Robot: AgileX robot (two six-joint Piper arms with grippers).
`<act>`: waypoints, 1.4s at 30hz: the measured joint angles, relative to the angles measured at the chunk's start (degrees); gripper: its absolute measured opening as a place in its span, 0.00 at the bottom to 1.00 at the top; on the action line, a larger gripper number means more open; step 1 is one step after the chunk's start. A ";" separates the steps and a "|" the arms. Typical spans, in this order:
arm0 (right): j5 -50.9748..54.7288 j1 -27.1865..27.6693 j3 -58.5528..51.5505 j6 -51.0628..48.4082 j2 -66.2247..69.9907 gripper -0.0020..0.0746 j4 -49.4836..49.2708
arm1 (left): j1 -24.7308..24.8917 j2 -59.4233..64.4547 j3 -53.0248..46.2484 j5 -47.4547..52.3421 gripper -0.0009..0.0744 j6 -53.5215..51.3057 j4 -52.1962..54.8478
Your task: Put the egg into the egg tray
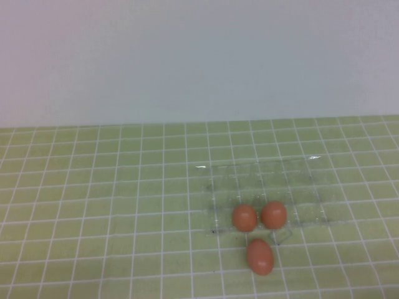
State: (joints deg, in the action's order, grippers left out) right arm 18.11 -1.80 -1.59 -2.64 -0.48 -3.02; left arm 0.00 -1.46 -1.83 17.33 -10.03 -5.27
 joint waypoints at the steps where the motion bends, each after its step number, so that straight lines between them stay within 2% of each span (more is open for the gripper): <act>1: -1.67 0.00 0.00 0.00 0.00 0.02 -1.16 | 0.00 0.00 0.00 0.00 0.01 0.00 0.00; 13: -21.94 0.00 0.00 0.88 0.00 0.02 -3.37 | 0.00 0.00 0.00 0.00 0.01 0.00 0.00; 22: -24.30 0.00 0.00 1.06 0.00 0.02 -3.72 | 0.00 0.00 0.00 0.00 0.01 0.00 0.00; 26: -24.85 0.00 0.00 4.17 0.00 0.02 -9.19 | 0.00 0.00 0.00 0.00 0.01 0.00 0.00; 28: -22.85 0.00 0.00 9.52 0.00 0.02 -11.05 | 0.00 0.00 0.00 0.00 0.01 0.00 0.00; 30: -16.21 0.00 0.49 14.69 0.00 0.02 -11.54 | 0.00 0.00 0.00 0.00 0.01 0.00 0.00; 36: -3.80 0.00 5.42 19.25 5.81 0.02 -13.05 | 0.00 0.00 0.00 0.00 0.01 0.00 0.00; 39: 2.08 0.00 10.85 18.76 11.79 0.02 -13.82 | 0.00 0.00 0.00 0.00 0.01 0.00 0.00; 42: 8.56 0.00 16.91 14.01 19.08 0.02 -14.18 | 0.00 0.00 0.00 0.00 0.01 0.00 0.00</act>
State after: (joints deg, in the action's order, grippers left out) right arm 26.68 -1.80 15.32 11.38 18.59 -17.20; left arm 0.00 -1.46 -1.83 17.33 -10.03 -5.27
